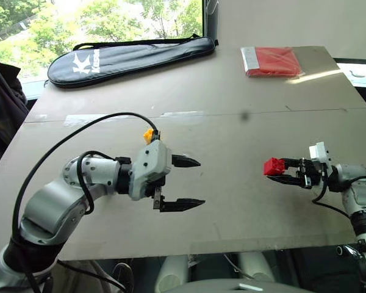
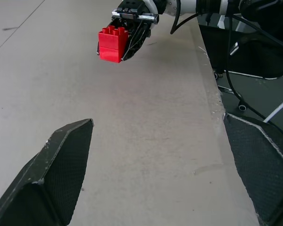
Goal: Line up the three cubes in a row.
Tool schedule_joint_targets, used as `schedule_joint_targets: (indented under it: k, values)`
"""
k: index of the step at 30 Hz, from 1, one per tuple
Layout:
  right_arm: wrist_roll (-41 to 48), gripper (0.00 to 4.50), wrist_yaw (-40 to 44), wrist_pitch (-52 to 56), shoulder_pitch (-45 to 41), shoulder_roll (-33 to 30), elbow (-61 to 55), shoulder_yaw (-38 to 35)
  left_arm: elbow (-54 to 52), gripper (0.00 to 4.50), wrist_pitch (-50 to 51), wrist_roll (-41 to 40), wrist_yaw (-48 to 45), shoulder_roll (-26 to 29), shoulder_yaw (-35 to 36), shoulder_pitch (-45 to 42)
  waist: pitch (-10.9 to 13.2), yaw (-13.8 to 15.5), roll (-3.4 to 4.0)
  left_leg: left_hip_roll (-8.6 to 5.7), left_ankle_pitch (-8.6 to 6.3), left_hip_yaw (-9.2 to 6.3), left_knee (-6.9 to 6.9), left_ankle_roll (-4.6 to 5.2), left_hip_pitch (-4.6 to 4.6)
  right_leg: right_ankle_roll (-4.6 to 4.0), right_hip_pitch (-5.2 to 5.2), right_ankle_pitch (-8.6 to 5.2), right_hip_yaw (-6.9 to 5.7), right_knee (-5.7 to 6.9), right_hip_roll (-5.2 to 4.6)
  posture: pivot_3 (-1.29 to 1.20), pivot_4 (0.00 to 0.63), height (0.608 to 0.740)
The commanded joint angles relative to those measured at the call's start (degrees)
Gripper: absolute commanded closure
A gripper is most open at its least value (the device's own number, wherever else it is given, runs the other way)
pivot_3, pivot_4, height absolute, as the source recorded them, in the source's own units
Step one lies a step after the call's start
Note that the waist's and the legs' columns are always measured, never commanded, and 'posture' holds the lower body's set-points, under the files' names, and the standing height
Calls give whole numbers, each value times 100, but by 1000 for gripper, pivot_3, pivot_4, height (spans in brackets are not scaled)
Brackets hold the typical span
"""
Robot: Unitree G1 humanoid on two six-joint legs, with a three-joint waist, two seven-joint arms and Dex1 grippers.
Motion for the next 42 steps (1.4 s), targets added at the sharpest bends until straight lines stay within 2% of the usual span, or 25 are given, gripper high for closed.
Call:
schedule_joint_targets:
  k: [1,8,25,26,27,30,31,32,37,42]
  values:
    - [-57,3214,369,-340,-358,-178,132,686,-265,0,-197,154,45,110,211,249,0,5,0,0,0,0,-1,0,0,0,0,0,0,0,-1,0,150,740]
    - [-61,3214,369,-1128,-674,-343,640,1479,-465,0,-386,382,183,128,332,879,1,52,-1,-5,0,-8,-1,-1,-7,0,0,0,-9,-5,-12,0,150,740]
    - [-28,3214,369,-1599,-1035,-409,1570,1827,-386,0,-544,379,411,-241,302,991,1,35,-2,-4,0,-6,1,-1,-3,-4,0,3,-8,-1,-12,0,150,740]
    - [-39,2414,369,-1593,-1036,-388,1620,1783,-375,0,-551,396,407,-252,280,985,1,35,-2,-4,0,-5,1,-1,-3,-4,0,3,-7,-1,-12,0,150,740]
    - [-54,2194,369,-1610,-1036,-372,1661,1757,-361,0,-563,417,402,-260,257,984,1,36,-3,-4,0,-5,1,-1,-3,-4,0,3,-7,-1,-13,0,150,740]
    - [-144,869,369,-1692,-1040,-314,1797,1642,-356,0,-578,446,402,-282,208,981,0,31,-4,-4,0,-4,3,-1,-2,-4,1,3,-7,0,-12,0,150,740]
    - [-191,612,369,-1720,-1042,-306,1843,1616,-361,0,-572,440,408,-294,198,974,0,29,-4,-4,0,-3,3,-1,-1,-6,1,5,-6,0,-12,0,150,740]
    - [-244,88,369,-1760,-1046,-295,1893,1585,-364,0,-568,431,411,-305,188,968,0,26,-4,-4,0,-2,5,-1,0,-7,2,7,-5,1,-12,0,150,740]
    - [-474,38,363,-1843,-1049,-266,2047,1412,-383,0,-569,458,434,-347,113,975,-2,40,-7,-4,2,-1,20,-2,5,-14,9,18,-4,10,-8,0,150,740]
    - [-304,38,369,-1865,-845,-383,1642,1165,-486,0,-574,403,512,-396,208,1245,-2,49,-7,-5,0,-6,55,0,3,-14,13,18,-7,37,-5,0,150,740]
